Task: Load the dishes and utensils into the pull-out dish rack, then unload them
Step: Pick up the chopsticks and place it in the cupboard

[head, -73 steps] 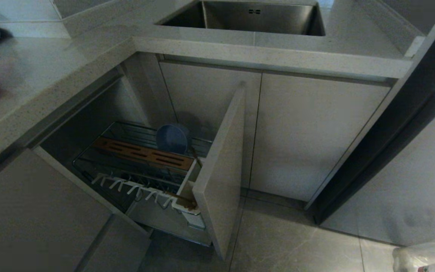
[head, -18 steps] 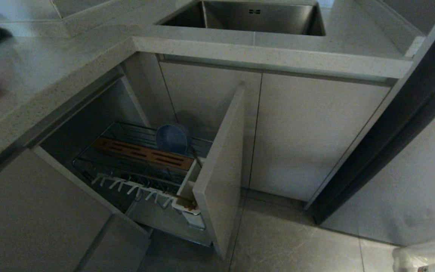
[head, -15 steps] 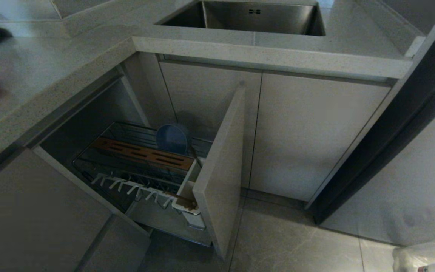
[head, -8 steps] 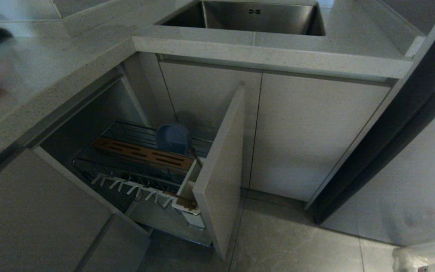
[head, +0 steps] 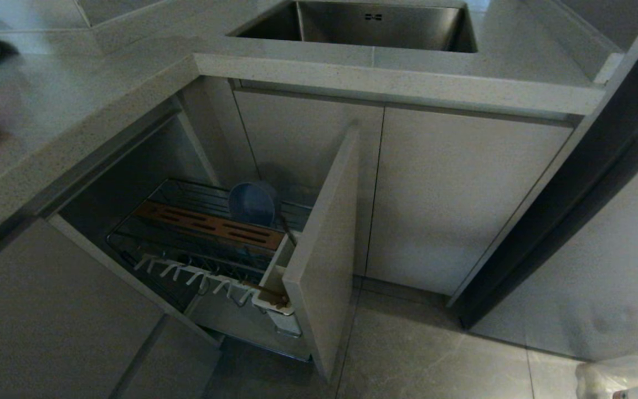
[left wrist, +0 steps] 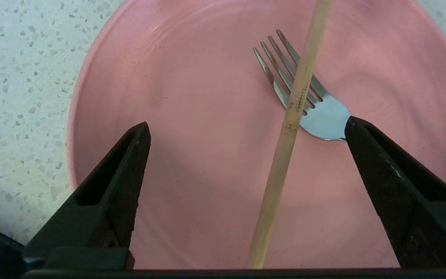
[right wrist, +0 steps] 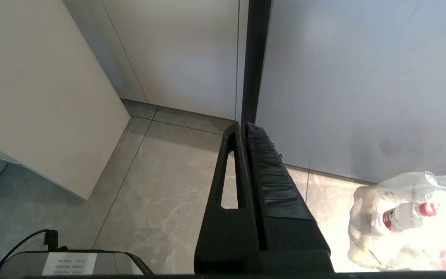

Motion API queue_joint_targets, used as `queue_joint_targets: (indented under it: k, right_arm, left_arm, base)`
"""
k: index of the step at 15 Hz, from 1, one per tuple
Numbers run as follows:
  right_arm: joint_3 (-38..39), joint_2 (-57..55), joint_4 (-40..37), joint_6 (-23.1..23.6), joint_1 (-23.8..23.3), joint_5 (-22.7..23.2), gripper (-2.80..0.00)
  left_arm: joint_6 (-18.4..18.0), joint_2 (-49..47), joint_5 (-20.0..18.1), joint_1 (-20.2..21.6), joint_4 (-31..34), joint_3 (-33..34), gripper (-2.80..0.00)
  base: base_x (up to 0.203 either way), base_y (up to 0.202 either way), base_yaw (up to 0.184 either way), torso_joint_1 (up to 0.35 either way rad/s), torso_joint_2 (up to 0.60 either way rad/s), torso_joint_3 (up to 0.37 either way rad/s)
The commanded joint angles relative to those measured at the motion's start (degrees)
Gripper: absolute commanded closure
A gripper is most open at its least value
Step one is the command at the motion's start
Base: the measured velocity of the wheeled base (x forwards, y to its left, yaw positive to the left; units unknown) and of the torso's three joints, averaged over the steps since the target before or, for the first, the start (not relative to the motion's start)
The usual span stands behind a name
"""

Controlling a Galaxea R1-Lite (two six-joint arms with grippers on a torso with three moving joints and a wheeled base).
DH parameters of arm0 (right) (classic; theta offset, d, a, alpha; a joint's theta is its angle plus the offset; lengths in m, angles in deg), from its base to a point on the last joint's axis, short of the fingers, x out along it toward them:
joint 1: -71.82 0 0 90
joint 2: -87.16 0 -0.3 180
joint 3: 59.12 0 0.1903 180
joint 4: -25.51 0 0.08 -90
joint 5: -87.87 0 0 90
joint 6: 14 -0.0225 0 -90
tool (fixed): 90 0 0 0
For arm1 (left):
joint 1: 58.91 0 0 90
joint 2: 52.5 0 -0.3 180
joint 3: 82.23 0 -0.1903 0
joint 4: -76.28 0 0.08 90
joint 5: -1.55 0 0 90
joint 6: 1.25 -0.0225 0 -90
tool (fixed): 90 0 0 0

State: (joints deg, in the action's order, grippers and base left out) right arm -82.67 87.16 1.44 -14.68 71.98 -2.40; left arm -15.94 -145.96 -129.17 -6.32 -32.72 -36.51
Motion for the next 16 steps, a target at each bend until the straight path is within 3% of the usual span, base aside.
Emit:
queue_joint_targets:
  k: [1,16]
  right_arm:
    - [0.0,-0.1,0.0,0.0,0.0,0.0,0.00]
    - [0.0,0.0,0.0,0.0,0.0,0.0,0.00]
  left_arm:
    - [0.0,0.3,-0.2,0.0,0.3,0.0,0.00]
    - [0.4,2.2,-0.4,0.1,0.4,0.0,0.00]
  base:
    - [0.000,0.000,0.000,0.000,0.00,0.000]
    - [0.000,0.000,0.000,0.000,0.00,0.000]
